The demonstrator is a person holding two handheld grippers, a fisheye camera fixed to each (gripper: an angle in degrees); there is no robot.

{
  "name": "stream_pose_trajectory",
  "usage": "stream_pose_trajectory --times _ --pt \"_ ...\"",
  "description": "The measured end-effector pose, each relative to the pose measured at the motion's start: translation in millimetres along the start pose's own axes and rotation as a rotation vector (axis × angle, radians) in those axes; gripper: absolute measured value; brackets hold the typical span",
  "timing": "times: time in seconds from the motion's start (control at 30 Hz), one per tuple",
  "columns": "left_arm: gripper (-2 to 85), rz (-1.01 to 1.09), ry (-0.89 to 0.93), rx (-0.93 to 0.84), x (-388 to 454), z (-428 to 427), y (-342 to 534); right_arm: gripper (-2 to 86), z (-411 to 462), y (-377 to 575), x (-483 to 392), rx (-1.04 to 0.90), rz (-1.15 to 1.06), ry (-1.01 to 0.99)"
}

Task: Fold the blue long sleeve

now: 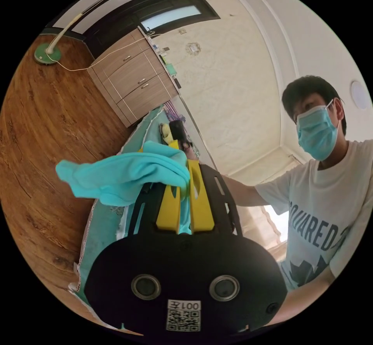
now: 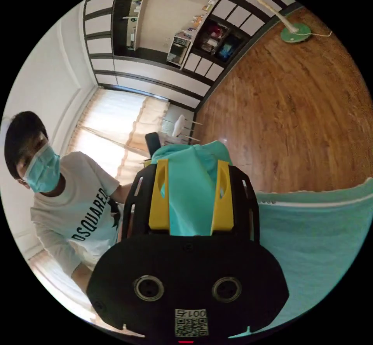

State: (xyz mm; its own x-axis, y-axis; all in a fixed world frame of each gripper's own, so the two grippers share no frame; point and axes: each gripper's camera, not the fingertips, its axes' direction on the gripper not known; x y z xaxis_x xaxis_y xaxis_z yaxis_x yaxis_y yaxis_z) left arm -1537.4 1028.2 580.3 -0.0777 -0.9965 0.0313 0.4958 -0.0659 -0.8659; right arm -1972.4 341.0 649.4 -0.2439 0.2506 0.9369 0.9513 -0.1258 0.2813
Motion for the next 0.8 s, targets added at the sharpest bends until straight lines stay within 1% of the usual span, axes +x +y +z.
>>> stream_pose_trajectory --times 0.07,0.13,0.3,0.4,0.47,0.6,0.67,0.8 --pt "-0.3 0.01 0.009 -0.006 -14.6 -17.2 -1.5 6.6 6.6 -26.9 13.1 -0.1 -0.07 -0.274" --pt "0.7 -0.011 0.02 0.011 -29.0 -30.4 -2.4 3.1 6.5 -41.9 12.4 -0.11 -0.124 -0.359" --pt "3.6 -0.126 0.046 0.104 -75.9 -64.8 -0.9 1.0 -14.0 -59.3 -16.3 -0.084 -0.228 -0.22" --pt "5.3 -0.159 0.121 0.193 -99.6 -82.9 -4.1 0.7 -27.1 -61.1 -33.4 -0.072 -0.269 -0.18" --pt "5.6 -0.184 0.196 0.285 -119.2 -94.9 -9.6 0.6 -30.6 -62.5 -45.3 -0.091 -0.297 -0.178" --pt "4.2 -0.21 0.259 0.268 -142.9 -90.0 -29.3 0.5 -23.7 -70.2 -51.5 -0.138 -0.299 -0.158" --pt "1.9 -0.234 0.32 0.269 -156.9 -82.4 -42.0 0.5 -17.2 -76.4 -55.9 -0.164 -0.315 -0.137" --pt "-0.5 -0.233 0.378 0.277 -168.1 -78.5 -55.2 0.5 -24.2 -76.6 -68.5 -0.084 -0.353 -0.06"
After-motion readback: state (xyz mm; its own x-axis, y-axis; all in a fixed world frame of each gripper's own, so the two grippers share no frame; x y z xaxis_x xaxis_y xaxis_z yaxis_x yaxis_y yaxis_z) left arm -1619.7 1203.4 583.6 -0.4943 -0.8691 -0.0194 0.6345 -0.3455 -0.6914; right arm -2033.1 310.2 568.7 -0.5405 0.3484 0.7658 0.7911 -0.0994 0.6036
